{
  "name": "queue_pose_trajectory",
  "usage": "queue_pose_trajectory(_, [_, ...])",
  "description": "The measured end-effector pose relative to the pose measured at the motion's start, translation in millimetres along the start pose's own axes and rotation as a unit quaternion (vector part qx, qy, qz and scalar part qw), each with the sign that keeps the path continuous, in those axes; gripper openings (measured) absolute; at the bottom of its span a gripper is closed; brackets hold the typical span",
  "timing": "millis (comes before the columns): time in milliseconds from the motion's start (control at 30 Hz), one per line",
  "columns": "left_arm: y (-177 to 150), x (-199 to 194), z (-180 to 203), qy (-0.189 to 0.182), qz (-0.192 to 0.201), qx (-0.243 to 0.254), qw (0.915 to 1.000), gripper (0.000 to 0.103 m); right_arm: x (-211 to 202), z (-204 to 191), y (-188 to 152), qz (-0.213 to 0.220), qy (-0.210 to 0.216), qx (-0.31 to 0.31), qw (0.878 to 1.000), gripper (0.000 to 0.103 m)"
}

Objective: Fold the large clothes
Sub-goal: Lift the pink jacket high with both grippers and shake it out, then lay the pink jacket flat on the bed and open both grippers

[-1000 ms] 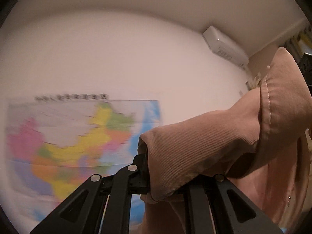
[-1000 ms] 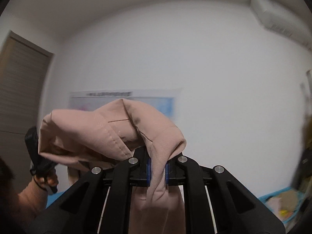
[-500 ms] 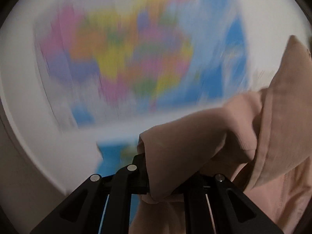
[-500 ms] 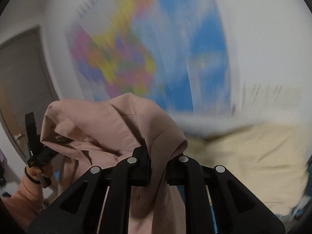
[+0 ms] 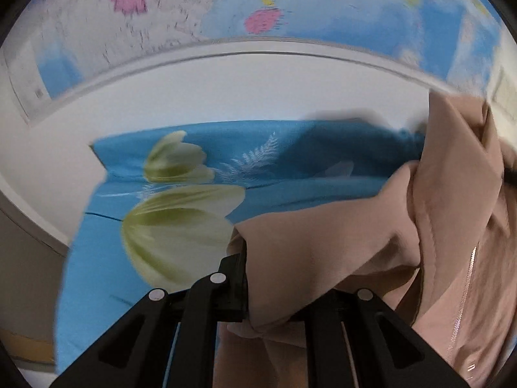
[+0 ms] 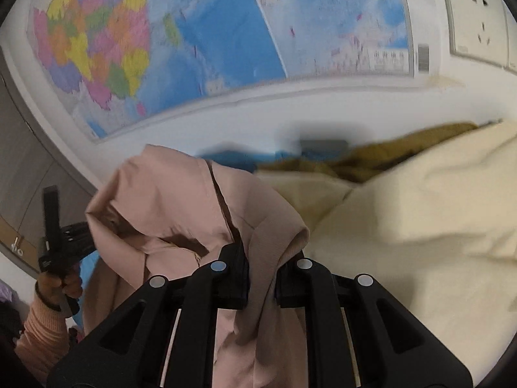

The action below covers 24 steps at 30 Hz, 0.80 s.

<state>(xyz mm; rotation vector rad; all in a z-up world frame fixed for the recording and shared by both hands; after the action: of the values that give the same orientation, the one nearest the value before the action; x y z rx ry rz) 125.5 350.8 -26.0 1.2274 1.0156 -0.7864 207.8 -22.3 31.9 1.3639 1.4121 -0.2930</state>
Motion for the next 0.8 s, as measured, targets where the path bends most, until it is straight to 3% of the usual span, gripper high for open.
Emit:
queue_pose_trajectory(67, [10,6,-5,-0.027,-0.007,-0.018,0.9995,0.01,-5,6,15,0.017,0.013,0.013,1.0,0.011])
queue_pose_trajectory(167, [29,22,-2,-0.017,-0.006,-0.021,0.9996,0.013,10,14,26,0.005,-0.004,0.026,1.0,0.014])
queue_pose_trajectory(233, [35,42,4,0.004,-0.037,-0.019,0.9991,0.017,21,16,29,-0.012,-0.008,0.033,0.999,0.027])
queue_pose_trajectory(267, [35,47,7,0.005,-0.041,-0.011,0.9991,0.02,23,16,30,-0.018,-0.013,0.035,0.999,0.04])
queue_pose_trajectory(333, [30,48,10,0.005,-0.034,0.005,0.9994,0.037,15,13,29,-0.005,-0.032,0.029,0.999,0.058])
queue_pose_trajectory(367, [26,43,12,0.0,-0.024,0.011,0.9996,0.043,4,11,26,0.007,-0.041,0.022,0.999,0.073])
queue_pose_trajectory(433, [16,24,14,-0.009,0.01,0.036,0.9992,0.048,-15,7,19,0.023,-0.046,0.004,0.999,0.075])
queue_pose_trajectory(500, [5,5,18,-0.025,0.041,0.06,0.9971,0.064,-36,0,2,0.028,-0.055,-0.022,0.998,0.086])
queue_pose_trajectory(633, [-14,-9,41,-0.042,0.059,0.123,0.9898,0.065,-54,-4,-44,0.009,-0.089,-0.058,0.994,0.088])
queue_pose_trajectory(800, [-22,37,68,-0.022,0.012,0.157,0.9873,0.065,-53,11,-113,-0.032,-0.099,-0.041,0.994,0.084])
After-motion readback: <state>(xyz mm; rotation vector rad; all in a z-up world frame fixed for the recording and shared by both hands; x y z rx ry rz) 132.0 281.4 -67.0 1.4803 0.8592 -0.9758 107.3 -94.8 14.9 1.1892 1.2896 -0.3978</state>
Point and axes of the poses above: each gripper's, at about its wrist camera, not at the fingertips, and x roughly the way its jaws point, z to its right, y to its top, the point moved 1 cm from there along x, roughly the way its jaws point, and after that the axes turned 13 degrees about -z, right-handed, at the moved point
